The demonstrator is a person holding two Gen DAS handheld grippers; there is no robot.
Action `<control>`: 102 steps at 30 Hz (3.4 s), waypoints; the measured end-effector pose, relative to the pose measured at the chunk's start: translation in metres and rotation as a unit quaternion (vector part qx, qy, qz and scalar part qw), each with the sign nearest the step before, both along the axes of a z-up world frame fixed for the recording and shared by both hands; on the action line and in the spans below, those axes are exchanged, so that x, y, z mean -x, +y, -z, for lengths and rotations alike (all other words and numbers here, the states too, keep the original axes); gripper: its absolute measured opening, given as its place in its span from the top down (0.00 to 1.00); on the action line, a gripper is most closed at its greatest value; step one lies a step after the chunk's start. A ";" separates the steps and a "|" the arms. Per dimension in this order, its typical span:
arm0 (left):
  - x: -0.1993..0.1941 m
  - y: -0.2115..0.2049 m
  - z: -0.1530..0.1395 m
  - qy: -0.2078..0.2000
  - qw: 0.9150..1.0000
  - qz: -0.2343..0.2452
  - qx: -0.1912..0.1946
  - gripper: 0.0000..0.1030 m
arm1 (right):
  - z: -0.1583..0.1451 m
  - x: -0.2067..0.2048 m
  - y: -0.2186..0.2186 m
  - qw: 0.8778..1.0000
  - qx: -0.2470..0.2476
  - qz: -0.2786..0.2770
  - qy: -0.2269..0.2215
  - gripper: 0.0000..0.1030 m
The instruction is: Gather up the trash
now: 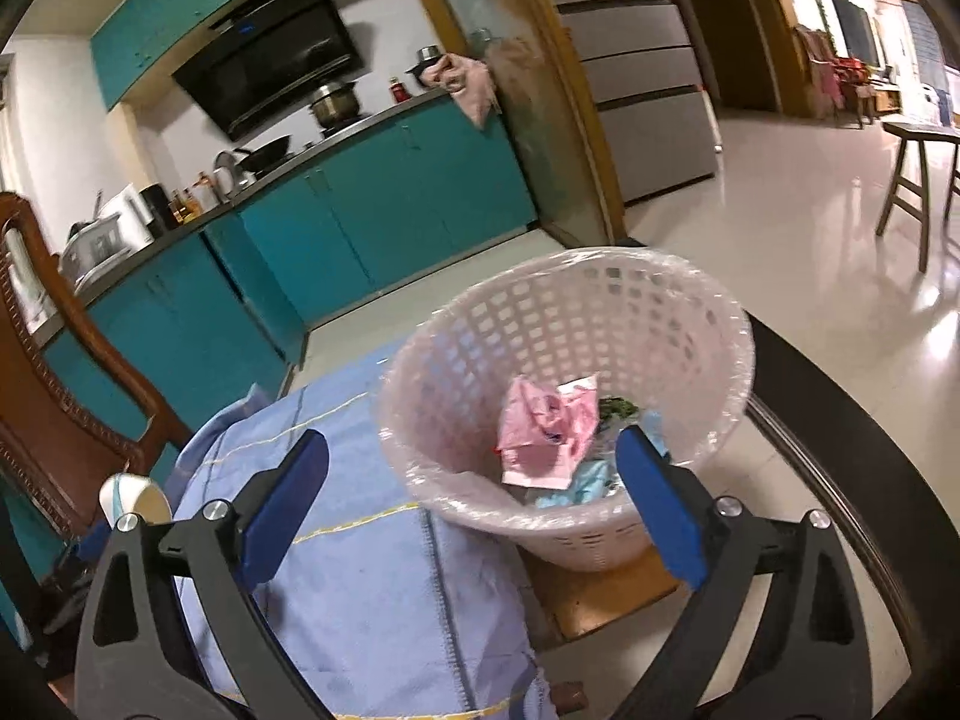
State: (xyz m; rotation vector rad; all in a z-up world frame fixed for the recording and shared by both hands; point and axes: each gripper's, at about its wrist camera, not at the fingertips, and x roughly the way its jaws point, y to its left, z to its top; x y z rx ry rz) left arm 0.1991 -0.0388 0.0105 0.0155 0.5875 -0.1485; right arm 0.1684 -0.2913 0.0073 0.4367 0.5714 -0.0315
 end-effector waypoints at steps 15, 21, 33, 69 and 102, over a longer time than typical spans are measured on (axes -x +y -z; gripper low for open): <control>-0.110 -0.179 -0.063 0.029 0.991 0.133 0.004 0.03 | 0.011 0.000 -0.021 0.999 -0.014 0.035 0.016 0.08; -0.092 -0.131 -0.025 0.075 0.992 0.105 -0.011 0.03 | 0.009 -0.001 -0.015 1.000 -0.010 0.022 0.017 0.08; 0.030 0.040 0.005 0.028 0.999 -0.037 0.005 0.03 | -0.001 0.004 0.063 0.996 0.067 -0.064 0.006 0.08; 0.037 0.060 0.035 0.071 0.994 -0.083 0.023 0.03 | 0.004 0.021 0.141 0.982 0.129 -0.136 -0.003 0.08; 0.037 0.059 0.039 0.081 0.994 -0.076 0.023 0.03 | 0.001 0.021 0.141 0.982 0.126 -0.141 -0.003 0.08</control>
